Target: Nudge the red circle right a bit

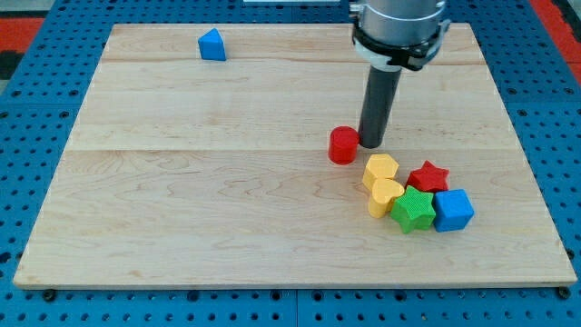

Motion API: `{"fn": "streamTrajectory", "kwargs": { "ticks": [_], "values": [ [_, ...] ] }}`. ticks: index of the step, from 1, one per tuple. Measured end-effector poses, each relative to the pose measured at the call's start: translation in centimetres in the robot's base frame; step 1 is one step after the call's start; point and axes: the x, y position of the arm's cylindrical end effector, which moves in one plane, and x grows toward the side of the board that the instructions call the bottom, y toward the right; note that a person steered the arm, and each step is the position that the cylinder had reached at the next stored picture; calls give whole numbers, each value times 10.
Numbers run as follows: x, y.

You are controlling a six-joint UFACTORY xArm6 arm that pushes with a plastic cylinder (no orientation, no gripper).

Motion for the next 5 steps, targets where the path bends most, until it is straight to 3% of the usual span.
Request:
{"fn": "streamTrajectory", "kwargs": {
  "ticks": [1,3,5],
  "values": [
    [-4,27],
    [-30,-40],
    [19,-154]
  ]
}}
